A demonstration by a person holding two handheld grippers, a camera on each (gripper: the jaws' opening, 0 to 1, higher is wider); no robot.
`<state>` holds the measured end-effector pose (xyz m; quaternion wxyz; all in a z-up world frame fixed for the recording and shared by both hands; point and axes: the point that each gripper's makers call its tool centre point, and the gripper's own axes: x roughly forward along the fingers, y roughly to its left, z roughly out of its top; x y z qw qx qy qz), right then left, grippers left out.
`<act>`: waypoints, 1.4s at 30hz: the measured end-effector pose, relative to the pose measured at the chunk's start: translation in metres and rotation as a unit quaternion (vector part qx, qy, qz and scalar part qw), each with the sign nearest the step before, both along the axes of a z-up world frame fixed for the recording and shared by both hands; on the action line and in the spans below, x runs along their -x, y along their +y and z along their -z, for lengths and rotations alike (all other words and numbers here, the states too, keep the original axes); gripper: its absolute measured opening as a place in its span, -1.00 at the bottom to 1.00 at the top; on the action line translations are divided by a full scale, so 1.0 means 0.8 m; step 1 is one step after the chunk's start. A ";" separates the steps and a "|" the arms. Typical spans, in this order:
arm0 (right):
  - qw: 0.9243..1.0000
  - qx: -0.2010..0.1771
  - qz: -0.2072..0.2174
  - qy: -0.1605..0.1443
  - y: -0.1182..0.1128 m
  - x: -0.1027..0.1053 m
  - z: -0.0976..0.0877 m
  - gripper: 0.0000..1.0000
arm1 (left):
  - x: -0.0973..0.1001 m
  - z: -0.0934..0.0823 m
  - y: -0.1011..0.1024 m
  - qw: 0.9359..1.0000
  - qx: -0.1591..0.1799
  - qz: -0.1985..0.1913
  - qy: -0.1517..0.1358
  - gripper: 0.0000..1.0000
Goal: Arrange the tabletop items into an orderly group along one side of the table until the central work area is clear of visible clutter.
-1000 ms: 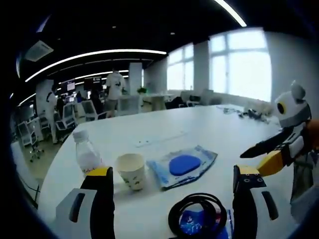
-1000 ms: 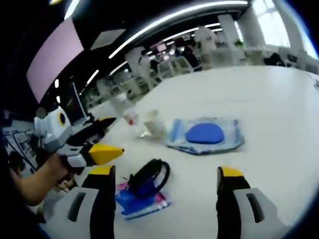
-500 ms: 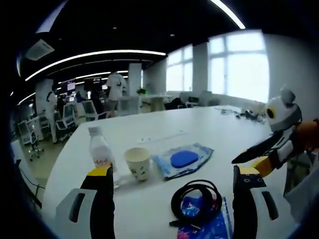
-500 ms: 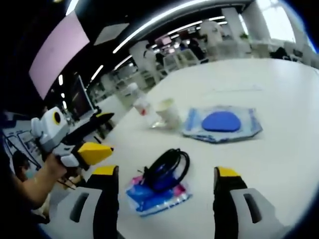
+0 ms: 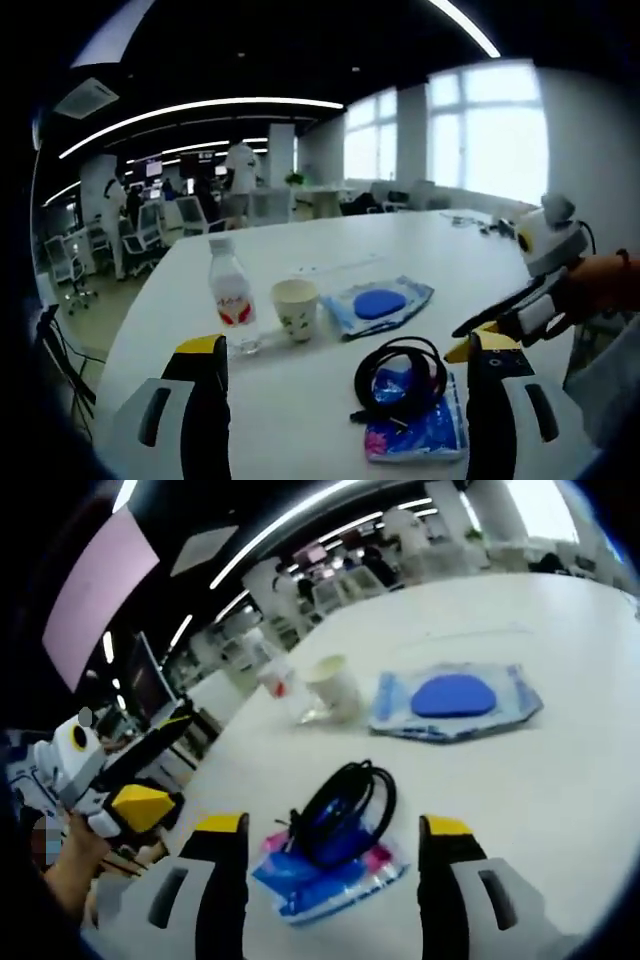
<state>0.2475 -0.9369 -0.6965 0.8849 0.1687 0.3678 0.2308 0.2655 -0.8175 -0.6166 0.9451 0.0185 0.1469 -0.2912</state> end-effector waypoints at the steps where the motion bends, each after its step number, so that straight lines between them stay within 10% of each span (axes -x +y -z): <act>1: 1.000 -0.001 -0.001 0.000 0.002 -0.002 0.002 0.32 | 0.001 -0.001 0.001 1.000 0.002 -0.001 -0.002 0.99; 18: 0.998 -0.006 0.026 0.053 0.018 -0.032 0.045 0.11 | 0.026 0.012 0.024 1.000 -0.003 -0.015 0.016 0.97; 30: 0.993 -0.014 0.078 0.092 0.001 -0.035 0.058 -0.40 | 0.030 0.016 0.033 0.999 0.001 -0.033 0.020 0.92; 42: 0.995 -0.033 0.078 0.059 0.003 -0.044 0.036 -0.85 | 0.031 0.023 0.056 0.997 0.018 -0.063 0.034 0.86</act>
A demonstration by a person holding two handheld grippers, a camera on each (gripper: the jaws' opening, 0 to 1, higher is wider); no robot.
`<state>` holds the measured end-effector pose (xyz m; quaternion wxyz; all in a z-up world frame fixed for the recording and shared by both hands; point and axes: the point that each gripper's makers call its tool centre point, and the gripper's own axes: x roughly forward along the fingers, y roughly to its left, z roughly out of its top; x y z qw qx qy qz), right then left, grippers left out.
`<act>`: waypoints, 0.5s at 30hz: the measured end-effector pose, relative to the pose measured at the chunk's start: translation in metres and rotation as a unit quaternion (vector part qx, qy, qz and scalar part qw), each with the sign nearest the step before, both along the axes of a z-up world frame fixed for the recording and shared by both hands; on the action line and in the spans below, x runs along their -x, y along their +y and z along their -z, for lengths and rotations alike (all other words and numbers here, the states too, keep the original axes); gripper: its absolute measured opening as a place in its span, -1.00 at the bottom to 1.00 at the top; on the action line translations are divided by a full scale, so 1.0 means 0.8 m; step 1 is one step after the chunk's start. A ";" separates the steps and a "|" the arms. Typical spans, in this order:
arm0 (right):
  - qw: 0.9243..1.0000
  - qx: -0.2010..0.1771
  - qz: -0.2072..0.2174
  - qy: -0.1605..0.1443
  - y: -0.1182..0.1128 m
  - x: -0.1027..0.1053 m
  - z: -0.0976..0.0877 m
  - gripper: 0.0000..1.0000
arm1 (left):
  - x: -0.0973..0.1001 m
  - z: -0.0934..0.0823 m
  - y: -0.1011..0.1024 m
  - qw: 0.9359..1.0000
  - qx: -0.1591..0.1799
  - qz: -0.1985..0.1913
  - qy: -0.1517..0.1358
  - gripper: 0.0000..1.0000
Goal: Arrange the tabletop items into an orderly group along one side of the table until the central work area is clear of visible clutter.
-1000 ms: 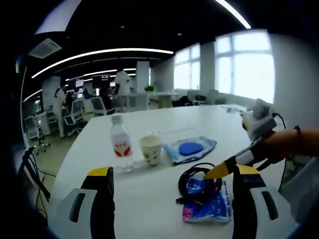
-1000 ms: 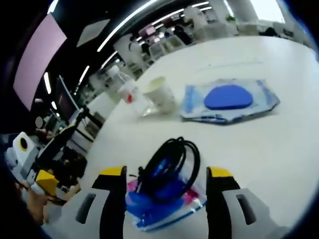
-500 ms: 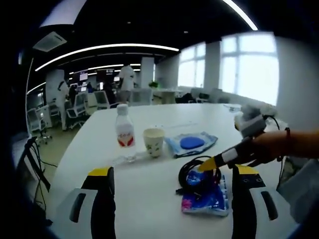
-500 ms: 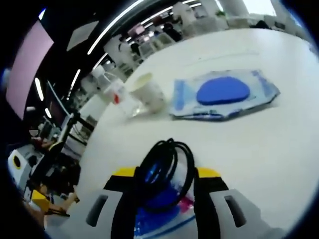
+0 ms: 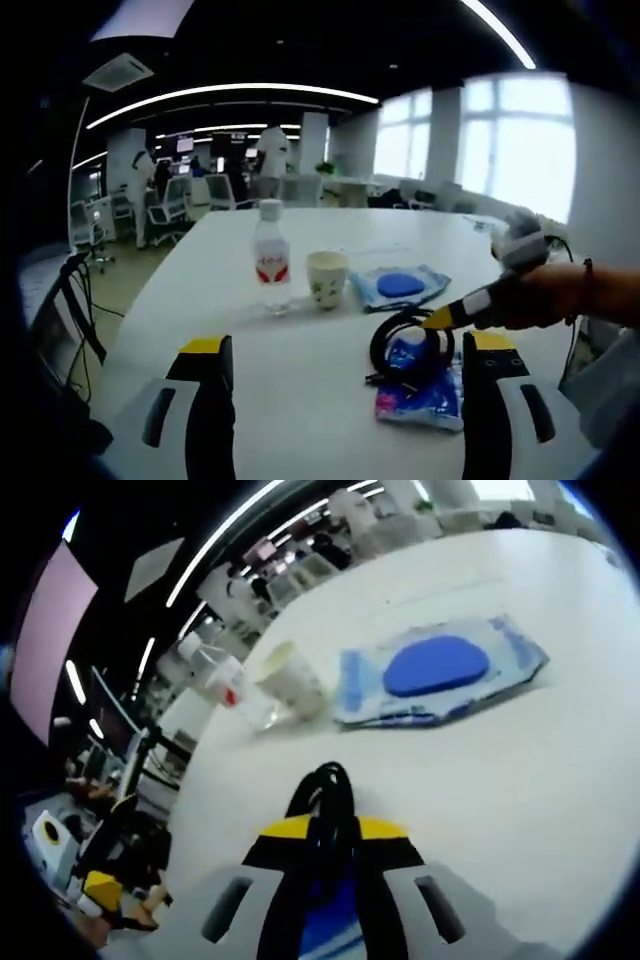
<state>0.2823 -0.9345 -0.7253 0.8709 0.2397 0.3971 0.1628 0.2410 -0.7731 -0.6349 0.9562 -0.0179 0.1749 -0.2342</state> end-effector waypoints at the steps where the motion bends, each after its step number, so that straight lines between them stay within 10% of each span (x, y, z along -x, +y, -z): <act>1: 1.000 -0.005 0.000 0.000 0.001 -0.001 -0.002 -0.86 | 0.000 0.000 0.001 1.000 0.000 -0.001 0.000 0.86; 15: 0.997 -0.020 -0.053 -0.048 0.031 0.009 -0.033 -0.95 | 0.004 -0.012 0.000 1.000 0.005 -0.006 -0.010 0.84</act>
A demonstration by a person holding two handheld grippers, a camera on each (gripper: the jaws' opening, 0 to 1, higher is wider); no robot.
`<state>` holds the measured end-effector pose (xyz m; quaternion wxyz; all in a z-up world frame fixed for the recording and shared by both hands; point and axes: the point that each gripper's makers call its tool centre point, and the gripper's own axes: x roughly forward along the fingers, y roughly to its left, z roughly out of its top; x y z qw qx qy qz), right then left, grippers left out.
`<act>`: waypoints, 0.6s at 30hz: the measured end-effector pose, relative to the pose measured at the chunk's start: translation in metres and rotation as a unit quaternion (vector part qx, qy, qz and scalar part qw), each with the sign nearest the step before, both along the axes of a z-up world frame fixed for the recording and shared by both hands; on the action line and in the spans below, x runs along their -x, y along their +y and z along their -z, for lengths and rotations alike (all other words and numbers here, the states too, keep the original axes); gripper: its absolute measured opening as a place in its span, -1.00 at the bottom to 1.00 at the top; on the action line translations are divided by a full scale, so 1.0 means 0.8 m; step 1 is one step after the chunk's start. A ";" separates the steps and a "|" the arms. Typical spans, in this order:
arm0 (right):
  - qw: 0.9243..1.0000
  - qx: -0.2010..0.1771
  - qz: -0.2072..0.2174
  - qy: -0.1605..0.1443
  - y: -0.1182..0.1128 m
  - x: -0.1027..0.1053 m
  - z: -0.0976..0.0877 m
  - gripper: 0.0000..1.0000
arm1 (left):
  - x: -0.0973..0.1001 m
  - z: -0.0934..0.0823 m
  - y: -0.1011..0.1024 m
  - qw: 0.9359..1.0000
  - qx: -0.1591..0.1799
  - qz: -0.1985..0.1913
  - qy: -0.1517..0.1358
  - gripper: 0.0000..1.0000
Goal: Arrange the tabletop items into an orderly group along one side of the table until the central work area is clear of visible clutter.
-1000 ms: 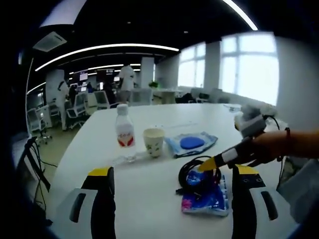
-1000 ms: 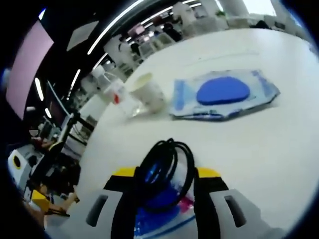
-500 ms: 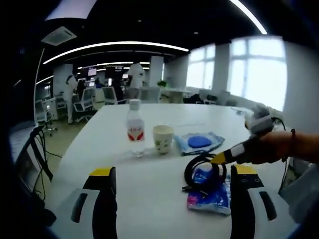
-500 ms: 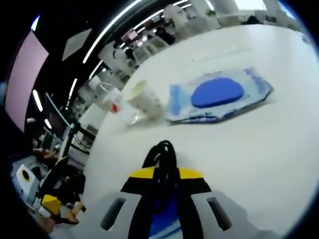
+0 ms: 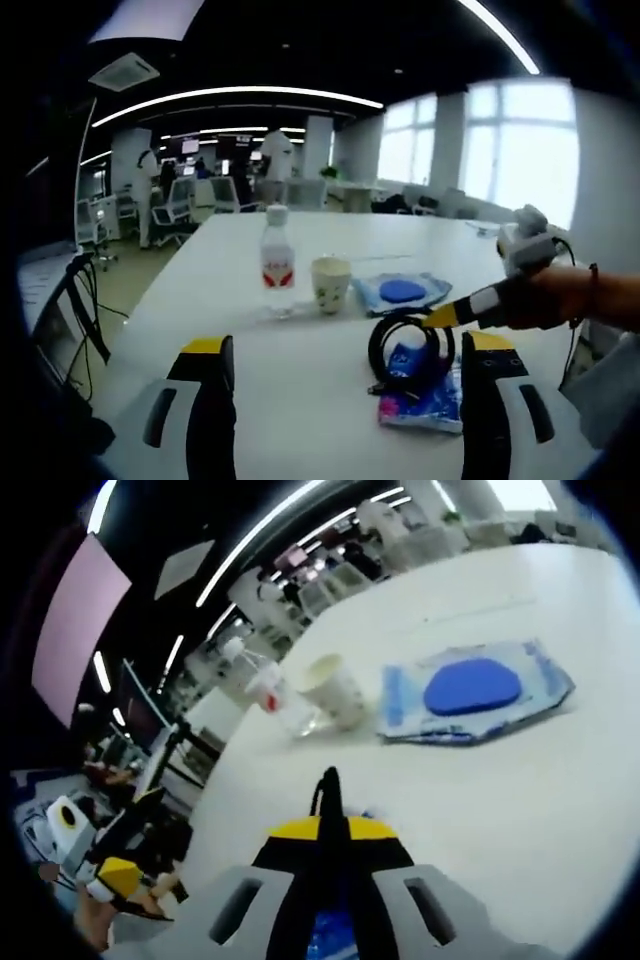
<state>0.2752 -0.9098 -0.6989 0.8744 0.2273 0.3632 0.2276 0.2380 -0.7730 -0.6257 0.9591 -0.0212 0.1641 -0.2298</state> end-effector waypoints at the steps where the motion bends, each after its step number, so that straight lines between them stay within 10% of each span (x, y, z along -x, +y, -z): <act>1: 1.000 -0.004 -0.005 -0.003 0.003 0.001 -0.003 -0.95 | 0.001 -0.002 -0.002 1.000 0.001 0.002 -0.003 0.85; 18: 0.996 -0.032 -0.064 -0.045 0.037 0.013 -0.045 -0.98 | 0.003 -0.008 0.002 1.000 0.000 0.000 -0.006 0.80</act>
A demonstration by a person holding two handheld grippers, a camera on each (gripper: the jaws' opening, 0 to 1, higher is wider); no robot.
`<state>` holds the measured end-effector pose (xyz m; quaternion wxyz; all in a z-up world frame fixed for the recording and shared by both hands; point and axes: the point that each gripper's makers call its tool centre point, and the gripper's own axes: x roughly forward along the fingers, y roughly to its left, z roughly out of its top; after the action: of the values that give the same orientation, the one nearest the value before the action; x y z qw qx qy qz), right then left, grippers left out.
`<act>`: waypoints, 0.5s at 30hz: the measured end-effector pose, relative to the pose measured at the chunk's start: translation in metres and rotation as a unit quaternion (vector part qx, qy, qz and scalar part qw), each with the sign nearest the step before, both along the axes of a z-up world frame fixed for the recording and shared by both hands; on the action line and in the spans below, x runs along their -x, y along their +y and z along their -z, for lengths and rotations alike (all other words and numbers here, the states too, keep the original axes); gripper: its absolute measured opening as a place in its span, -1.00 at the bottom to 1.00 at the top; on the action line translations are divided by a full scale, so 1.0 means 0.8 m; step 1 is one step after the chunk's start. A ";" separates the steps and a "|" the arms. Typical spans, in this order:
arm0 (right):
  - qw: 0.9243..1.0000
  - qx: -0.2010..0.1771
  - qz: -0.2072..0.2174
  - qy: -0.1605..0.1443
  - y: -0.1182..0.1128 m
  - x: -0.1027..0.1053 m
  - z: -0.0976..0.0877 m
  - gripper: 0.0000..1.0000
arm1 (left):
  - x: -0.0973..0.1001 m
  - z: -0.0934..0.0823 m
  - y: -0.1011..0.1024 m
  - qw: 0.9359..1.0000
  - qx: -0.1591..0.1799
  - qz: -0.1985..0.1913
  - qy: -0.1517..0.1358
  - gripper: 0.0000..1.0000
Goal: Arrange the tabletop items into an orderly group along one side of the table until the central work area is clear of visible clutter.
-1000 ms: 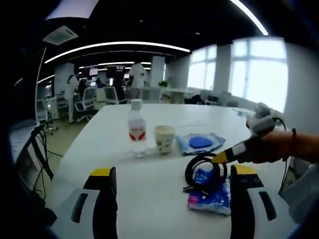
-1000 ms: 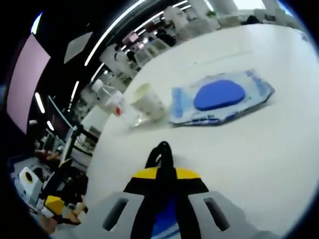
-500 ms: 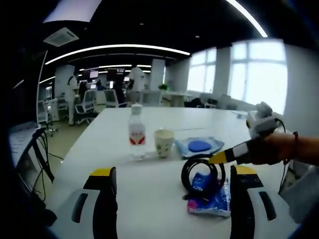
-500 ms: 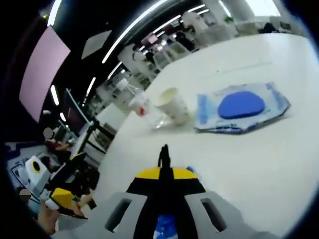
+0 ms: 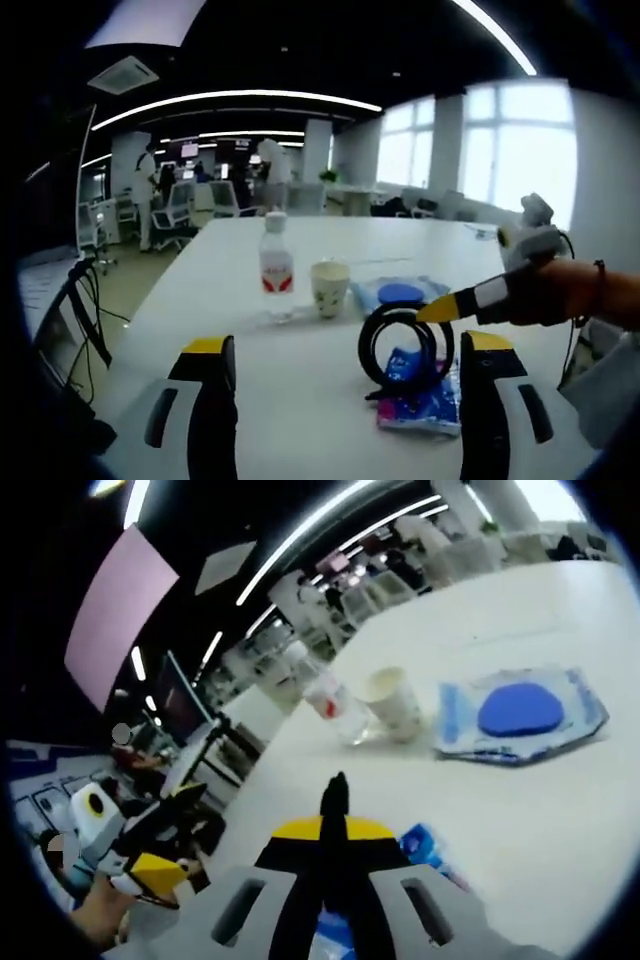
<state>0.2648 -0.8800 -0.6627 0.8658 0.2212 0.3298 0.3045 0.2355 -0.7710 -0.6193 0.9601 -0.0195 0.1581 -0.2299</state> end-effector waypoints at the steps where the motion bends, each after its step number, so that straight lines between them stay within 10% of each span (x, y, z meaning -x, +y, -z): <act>1: 1.000 0.001 -0.002 -0.002 0.001 0.001 -0.003 -0.98 | 0.000 -0.001 0.000 1.000 0.000 0.000 -0.001 0.81; 15: 0.999 -0.029 0.010 -0.023 -0.019 0.001 -0.047 -0.98 | 0.005 -0.002 -0.006 1.000 -0.004 0.009 0.001 0.82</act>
<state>0.2642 -0.8948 -0.6248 0.8695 0.2421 0.2987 0.3101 0.2316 -0.7759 -0.6173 0.9579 -0.0146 0.1597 -0.2380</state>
